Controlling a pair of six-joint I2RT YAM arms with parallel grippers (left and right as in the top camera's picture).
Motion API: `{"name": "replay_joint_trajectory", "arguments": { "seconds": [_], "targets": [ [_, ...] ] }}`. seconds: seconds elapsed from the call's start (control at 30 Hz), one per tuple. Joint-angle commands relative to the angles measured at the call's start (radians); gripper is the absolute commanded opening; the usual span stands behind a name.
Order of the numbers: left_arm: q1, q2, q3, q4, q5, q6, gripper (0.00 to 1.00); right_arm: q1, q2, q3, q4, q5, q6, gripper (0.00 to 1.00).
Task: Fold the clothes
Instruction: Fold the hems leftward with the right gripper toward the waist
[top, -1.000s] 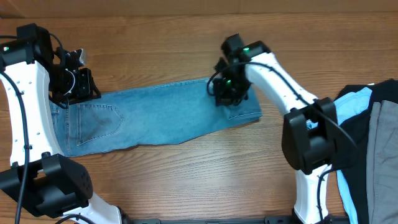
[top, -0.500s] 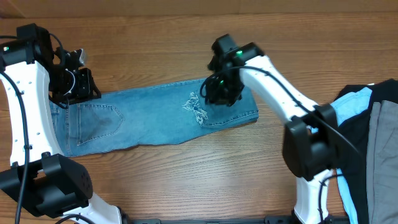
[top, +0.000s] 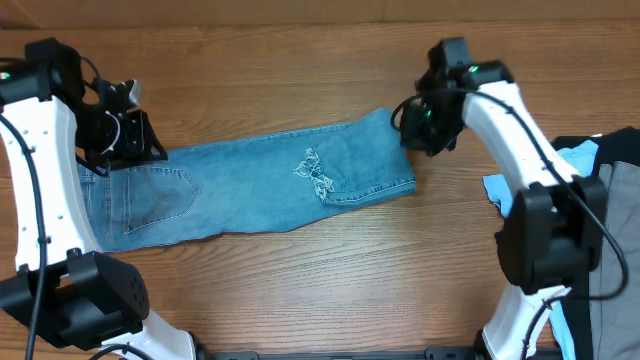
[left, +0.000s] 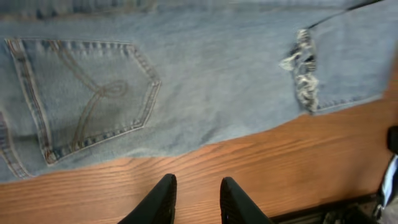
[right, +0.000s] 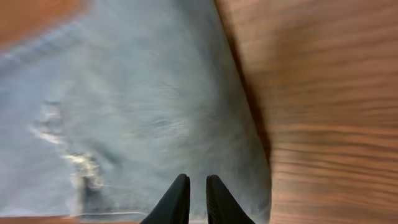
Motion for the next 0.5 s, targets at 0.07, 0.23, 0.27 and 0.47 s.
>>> {"name": "replay_joint_trajectory", "arguments": {
  "seconds": [0.07, 0.23, 0.27, 0.47],
  "targets": [
    [-0.005, -0.076, 0.133, -0.037, 0.056, 0.035, 0.31, 0.026, 0.047, -0.168, 0.082, -0.021, 0.019, 0.12],
    [-0.004, -0.145, 0.147, -0.042, 0.056, 0.03, 0.37, 0.007, 0.047, -0.258, 0.117, 0.033, 0.056, 0.13],
    [-0.004, -0.155, 0.147, -0.044, 0.056, 0.031, 0.37, 0.001, 0.046, -0.254, 0.107, 0.034, 0.045, 0.13],
    [-0.004, -0.174, 0.147, -0.048, 0.055, 0.031, 0.37, -0.039, -0.061, -0.136, 0.014, -0.074, -0.14, 0.22]
  ]
}}
